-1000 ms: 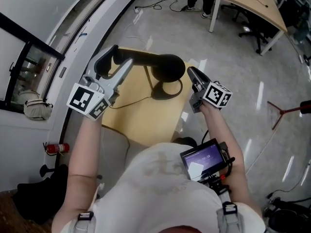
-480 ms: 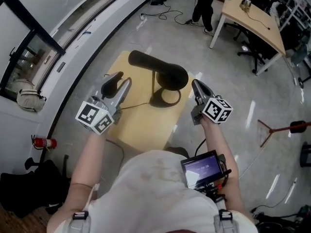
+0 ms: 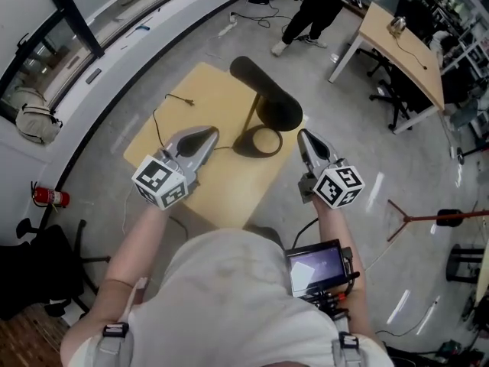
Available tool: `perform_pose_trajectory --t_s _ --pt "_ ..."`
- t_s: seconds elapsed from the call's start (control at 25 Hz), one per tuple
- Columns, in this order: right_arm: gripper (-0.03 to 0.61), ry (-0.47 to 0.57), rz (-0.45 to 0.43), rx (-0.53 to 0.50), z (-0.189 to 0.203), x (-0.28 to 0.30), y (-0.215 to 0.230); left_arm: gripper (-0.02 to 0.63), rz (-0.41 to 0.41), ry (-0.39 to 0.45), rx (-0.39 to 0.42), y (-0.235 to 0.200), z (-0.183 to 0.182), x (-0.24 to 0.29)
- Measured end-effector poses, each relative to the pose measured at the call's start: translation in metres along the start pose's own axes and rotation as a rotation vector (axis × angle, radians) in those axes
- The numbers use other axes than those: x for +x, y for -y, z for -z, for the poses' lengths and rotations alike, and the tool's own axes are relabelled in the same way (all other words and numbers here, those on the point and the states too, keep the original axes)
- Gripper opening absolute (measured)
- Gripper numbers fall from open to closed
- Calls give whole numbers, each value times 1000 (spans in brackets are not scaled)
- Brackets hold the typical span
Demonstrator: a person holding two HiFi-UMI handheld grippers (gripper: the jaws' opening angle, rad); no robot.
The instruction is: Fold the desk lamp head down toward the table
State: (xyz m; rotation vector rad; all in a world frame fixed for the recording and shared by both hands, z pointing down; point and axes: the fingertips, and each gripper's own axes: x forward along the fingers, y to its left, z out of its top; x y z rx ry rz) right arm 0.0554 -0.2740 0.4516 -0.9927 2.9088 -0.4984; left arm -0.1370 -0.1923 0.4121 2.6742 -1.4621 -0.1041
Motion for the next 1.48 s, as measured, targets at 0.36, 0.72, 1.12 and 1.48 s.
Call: perform_pose_trajectory --t_s 0.36,0.72,1.12,1.48 --pt "26 -33 -80 -77 28 -24 -67 4 105 -33 -38 48 41 -30" --pt "14 -88 -108 -84 71 -46 -104 4 135 -68 -57 72 65 -43" --pt "14 -110 -145 -96 83 -52 -125 5 123 -76 -70 80 73 -50" --pt "14 -110 -156 -94 89 -64 -138 4 123 -83 -76 93 79 -58"
